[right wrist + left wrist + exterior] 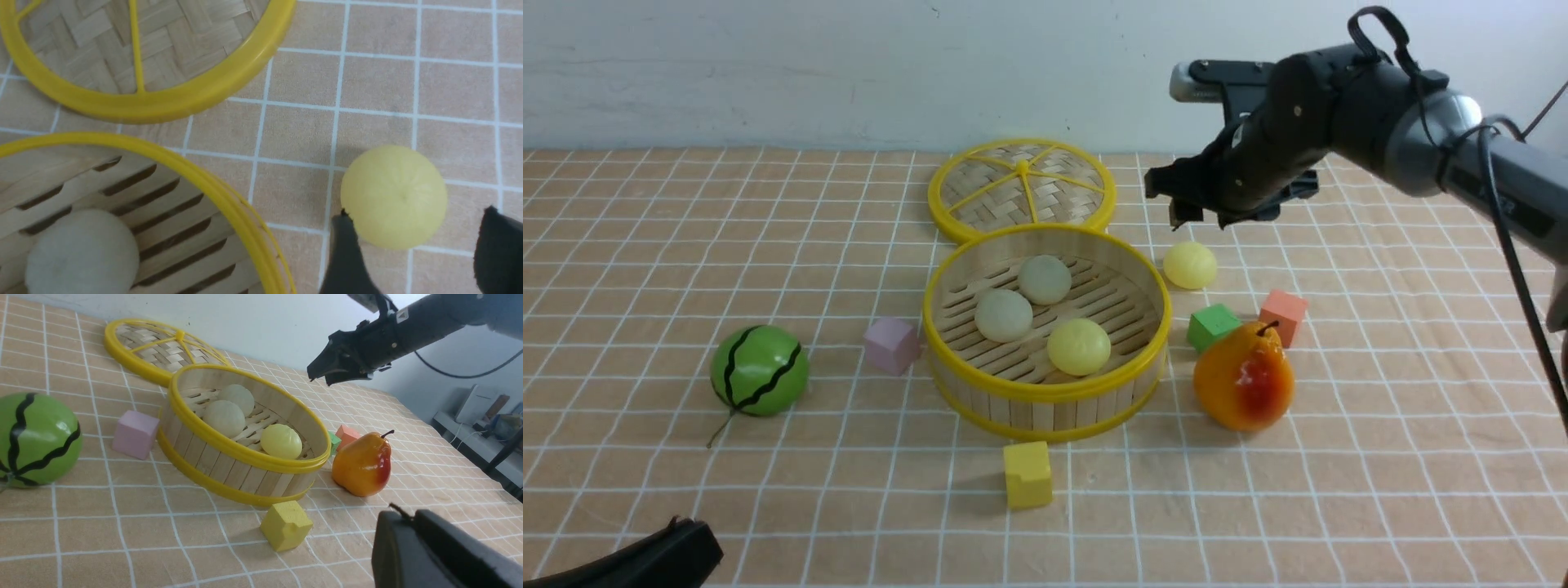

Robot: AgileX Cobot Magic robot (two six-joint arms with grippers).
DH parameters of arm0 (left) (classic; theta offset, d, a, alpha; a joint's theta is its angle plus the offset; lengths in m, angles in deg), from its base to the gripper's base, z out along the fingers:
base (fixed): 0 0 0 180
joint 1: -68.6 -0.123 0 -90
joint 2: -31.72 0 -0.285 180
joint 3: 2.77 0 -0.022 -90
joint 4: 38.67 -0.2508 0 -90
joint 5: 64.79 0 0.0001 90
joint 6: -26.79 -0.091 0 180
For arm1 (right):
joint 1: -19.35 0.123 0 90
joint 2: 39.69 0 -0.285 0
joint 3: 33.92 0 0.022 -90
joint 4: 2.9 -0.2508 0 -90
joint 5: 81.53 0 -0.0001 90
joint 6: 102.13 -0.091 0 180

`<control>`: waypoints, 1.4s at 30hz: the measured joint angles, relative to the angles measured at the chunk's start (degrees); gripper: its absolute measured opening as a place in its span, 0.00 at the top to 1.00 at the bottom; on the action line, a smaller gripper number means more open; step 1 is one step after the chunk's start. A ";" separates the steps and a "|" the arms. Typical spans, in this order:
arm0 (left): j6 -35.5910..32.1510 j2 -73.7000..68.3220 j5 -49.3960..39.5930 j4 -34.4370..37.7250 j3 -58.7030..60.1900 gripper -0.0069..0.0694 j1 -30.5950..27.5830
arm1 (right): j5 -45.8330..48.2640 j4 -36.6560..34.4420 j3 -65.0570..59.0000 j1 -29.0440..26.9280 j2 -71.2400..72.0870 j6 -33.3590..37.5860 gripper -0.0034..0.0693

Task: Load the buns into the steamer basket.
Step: Use the right arm to grab a steamed stuffed bun

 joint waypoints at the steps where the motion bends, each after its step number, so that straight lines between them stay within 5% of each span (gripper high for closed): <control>1: 0.00 0.00 0.00 0.00 0.00 0.86 0.00 | -1.12 -0.53 -0.05 -0.33 -0.73 0.14 0.39; 42: 0.00 0.00 0.00 0.00 0.00 0.80 0.00 | -11.70 -0.15 -0.12 -2.01 -8.41 0.22 0.55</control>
